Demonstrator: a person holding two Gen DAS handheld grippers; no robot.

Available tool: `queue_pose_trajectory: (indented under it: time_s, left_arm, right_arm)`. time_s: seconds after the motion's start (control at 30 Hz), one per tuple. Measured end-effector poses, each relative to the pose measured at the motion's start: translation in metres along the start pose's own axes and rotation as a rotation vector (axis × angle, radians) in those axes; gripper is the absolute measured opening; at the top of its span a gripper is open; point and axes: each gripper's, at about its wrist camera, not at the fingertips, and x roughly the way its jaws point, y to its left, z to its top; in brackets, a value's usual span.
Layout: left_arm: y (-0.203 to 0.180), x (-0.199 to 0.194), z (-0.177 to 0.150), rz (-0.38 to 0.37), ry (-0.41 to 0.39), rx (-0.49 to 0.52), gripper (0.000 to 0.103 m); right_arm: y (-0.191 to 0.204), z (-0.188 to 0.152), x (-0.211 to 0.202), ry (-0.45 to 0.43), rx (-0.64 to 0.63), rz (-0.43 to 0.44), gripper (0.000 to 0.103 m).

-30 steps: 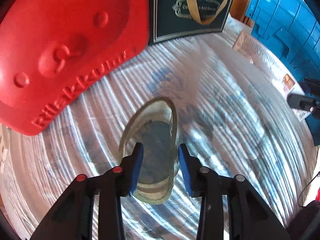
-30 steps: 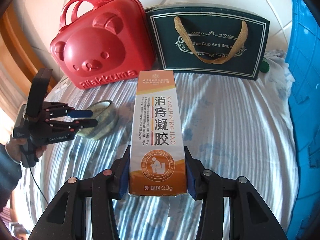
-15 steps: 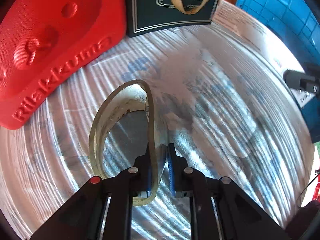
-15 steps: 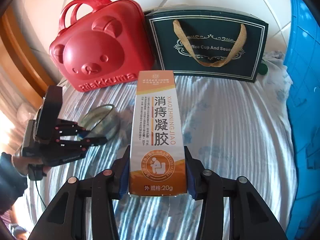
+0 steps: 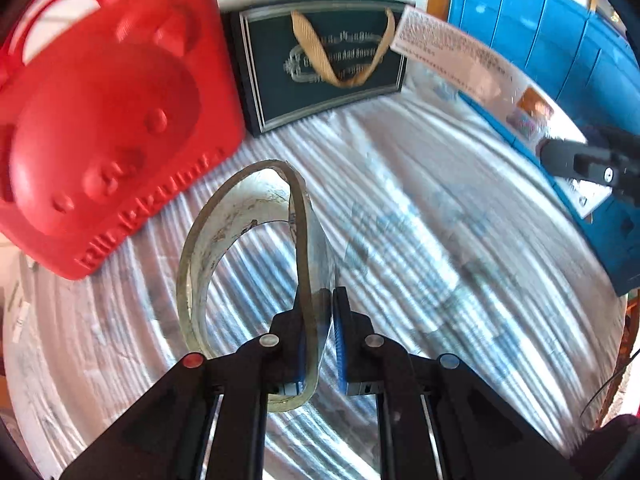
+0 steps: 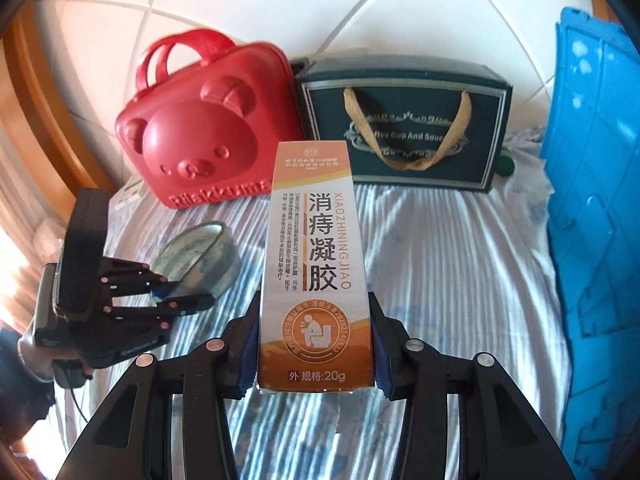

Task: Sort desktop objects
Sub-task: 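Lift and carry the tape roll and ointment box over the blue crate, then open both tools to drop the tape roll and ointment box into the crate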

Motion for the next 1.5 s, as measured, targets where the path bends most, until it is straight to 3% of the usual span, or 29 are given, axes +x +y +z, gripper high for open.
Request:
queue_pose_trajectory:
  time_s: [0.2,0.4,0.7,0.9,1.1,1.2,1.27,1.33,1.5]
  left_arm:
    - [-0.032,-0.064,0.029,0.061,-0.154,0.029,0.011]
    - [-0.093,-0.139,0.054,0.072,-0.330,0.106,0.011]
    - [-0.232,-0.197,0.106,-0.069,-0.505,0.308,0.011]
    - [-0.330,-0.209,0.148,-0.157,-0.541,0.402,0.011]
    - [-0.410,-0.203,0.178,-0.191,-0.502,0.462,0.011]
    - [-0.431,-0.204,0.186,-0.199,-0.484,0.471,0.013]
    - [-0.447,-0.202,0.202,-0.173,-0.457,0.482,0.025]
    - [-0.455,-0.201,0.217,-0.132,-0.438,0.470,0.042]
    - [-0.455,-0.220,0.230,-0.104,-0.491,0.418,0.076]
  right_arm:
    - [0.012,-0.004,-0.062,-0.098,-0.039,-0.046,0.045]
    - [0.027,-0.024,-0.160,-0.247,-0.039,-0.137,0.045]
    - [0.009,-0.069,-0.331,-0.503,0.070,-0.363,0.045]
    - [-0.046,-0.096,-0.425,-0.583,0.160,-0.517,0.045]
    - [-0.119,-0.105,-0.465,-0.562,0.234,-0.546,0.045]
    - [-0.148,-0.107,-0.478,-0.567,0.250,-0.550,0.045]
    - [-0.167,-0.105,-0.483,-0.575,0.276,-0.549,0.049]
    - [-0.183,-0.106,-0.490,-0.566,0.303,-0.544,0.074]
    - [-0.204,-0.110,-0.501,-0.603,0.325,-0.515,0.076]
